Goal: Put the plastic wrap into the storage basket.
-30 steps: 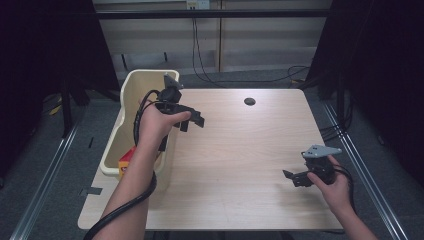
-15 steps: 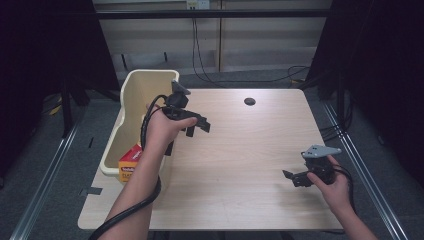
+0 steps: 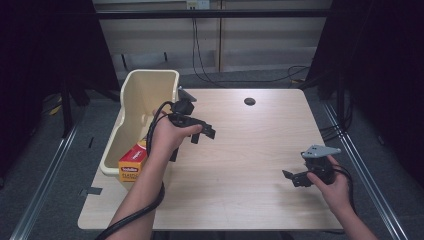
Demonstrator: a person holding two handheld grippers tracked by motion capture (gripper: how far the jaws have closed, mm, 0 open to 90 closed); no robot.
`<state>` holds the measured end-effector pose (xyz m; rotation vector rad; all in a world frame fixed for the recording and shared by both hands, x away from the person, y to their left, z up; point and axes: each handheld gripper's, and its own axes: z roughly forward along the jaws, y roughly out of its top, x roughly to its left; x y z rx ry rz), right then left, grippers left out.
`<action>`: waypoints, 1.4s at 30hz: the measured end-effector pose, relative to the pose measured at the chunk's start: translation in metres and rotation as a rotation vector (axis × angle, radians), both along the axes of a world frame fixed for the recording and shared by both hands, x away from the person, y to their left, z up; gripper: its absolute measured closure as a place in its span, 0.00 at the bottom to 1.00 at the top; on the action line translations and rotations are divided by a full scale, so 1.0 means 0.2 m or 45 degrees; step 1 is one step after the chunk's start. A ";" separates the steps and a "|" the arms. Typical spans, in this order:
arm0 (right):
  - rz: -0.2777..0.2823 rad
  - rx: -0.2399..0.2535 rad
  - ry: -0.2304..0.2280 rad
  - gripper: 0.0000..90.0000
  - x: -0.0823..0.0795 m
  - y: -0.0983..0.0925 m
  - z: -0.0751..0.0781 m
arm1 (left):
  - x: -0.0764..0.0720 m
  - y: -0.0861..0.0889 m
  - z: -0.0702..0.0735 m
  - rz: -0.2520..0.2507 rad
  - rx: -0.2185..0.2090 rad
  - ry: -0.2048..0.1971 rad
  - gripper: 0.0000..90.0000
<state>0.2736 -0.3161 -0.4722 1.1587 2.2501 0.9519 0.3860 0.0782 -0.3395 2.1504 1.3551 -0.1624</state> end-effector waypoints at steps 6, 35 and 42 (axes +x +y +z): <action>0.003 0.001 -0.003 0.03 0.00 0.00 0.00 | -0.01 -0.02 -0.02 -0.017 -0.002 -0.008 0.14; 0.007 -0.002 -0.002 0.03 0.00 0.00 0.00 | -0.03 -0.04 -0.18 -0.056 -0.031 0.030 0.13; 0.009 -0.001 -0.003 0.03 0.00 0.00 0.00 | -0.04 -0.05 -0.21 -0.065 -0.039 0.034 0.13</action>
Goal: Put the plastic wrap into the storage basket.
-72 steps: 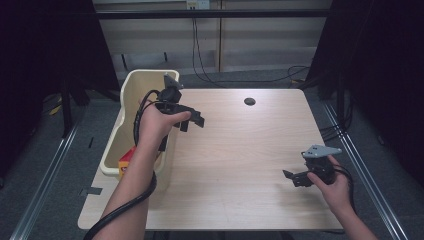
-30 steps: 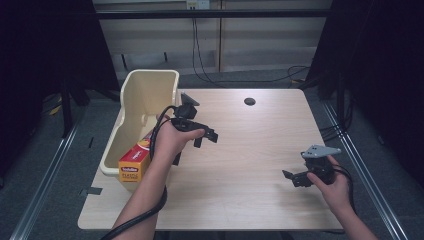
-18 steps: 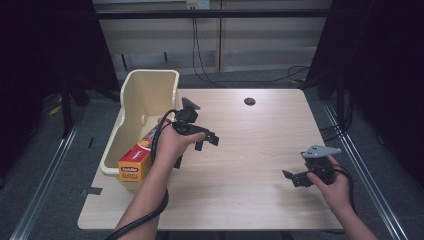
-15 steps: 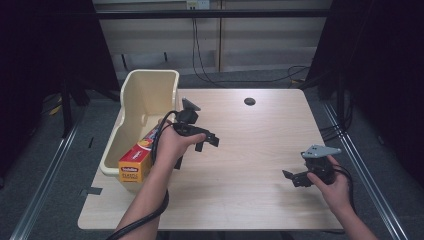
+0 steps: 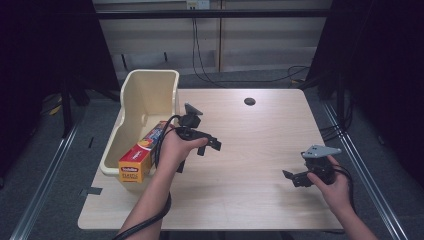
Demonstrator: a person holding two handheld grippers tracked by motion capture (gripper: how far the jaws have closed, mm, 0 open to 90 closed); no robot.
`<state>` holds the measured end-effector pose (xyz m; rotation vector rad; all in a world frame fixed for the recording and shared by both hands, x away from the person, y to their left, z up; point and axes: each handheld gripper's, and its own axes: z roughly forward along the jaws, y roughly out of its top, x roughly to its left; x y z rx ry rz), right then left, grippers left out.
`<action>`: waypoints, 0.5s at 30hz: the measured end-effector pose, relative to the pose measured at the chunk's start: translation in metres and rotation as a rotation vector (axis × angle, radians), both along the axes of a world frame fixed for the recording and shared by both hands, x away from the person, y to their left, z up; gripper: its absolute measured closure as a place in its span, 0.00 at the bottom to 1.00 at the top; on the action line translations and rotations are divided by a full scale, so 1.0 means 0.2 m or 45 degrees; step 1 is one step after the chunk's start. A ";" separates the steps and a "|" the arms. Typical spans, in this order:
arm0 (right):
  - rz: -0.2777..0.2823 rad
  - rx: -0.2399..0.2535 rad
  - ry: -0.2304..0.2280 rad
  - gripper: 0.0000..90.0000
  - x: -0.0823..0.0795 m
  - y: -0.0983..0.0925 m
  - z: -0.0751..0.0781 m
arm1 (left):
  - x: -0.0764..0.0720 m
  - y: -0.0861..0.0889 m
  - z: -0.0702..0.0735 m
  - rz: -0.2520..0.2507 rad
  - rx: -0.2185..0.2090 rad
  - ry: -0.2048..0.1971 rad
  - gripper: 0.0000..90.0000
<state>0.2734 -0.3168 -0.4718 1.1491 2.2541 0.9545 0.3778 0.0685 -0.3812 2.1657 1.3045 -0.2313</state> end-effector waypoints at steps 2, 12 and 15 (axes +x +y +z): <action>-0.001 0.000 0.001 0.03 0.00 0.00 0.00 | 0.00 -0.01 -0.01 0.009 -0.009 0.000 0.13; -0.010 -0.001 0.005 0.03 0.00 0.00 0.00 | -0.02 -0.01 -0.09 -0.001 -0.007 0.006 0.13; -0.009 -0.001 0.005 0.03 0.00 0.00 0.00 | -0.02 -0.01 -0.10 -0.015 -0.009 0.005 0.13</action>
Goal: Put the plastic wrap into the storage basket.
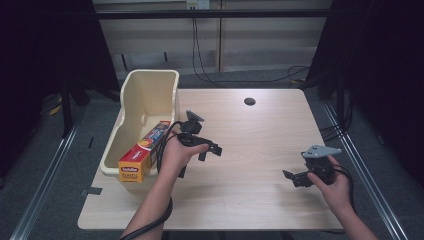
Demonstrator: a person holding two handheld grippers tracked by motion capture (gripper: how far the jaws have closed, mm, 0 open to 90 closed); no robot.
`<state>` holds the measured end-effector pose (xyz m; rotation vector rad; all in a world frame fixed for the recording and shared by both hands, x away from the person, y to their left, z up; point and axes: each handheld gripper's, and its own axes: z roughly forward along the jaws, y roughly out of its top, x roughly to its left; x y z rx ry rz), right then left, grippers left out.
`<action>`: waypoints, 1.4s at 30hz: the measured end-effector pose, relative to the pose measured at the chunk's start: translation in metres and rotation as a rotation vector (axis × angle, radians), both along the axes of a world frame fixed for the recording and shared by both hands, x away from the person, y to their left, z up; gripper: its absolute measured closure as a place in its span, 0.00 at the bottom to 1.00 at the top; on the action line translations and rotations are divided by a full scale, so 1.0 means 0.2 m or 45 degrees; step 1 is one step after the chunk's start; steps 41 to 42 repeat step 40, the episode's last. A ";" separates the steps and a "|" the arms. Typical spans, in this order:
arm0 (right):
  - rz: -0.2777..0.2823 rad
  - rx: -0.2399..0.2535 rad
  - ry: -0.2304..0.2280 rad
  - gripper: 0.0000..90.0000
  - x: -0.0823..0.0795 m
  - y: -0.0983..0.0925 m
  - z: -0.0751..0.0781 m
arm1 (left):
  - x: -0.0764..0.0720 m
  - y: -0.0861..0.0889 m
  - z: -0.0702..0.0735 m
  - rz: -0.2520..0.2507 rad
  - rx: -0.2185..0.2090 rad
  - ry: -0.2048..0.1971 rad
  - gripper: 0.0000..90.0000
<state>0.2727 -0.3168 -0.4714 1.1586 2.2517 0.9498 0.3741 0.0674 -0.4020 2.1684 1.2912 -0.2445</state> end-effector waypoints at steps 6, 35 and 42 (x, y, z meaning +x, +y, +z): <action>0.003 -0.002 0.001 0.03 0.00 0.00 0.00 | -0.01 -0.02 -0.03 0.007 -0.022 0.001 0.13; 0.007 -0.005 0.007 0.03 0.00 -0.01 -0.01 | -0.08 -0.05 -0.22 -0.033 -0.043 -0.014 0.13; 0.009 -0.003 0.013 0.03 0.00 -0.01 -0.02 | -0.09 -0.06 -0.24 -0.072 -0.019 -0.038 0.12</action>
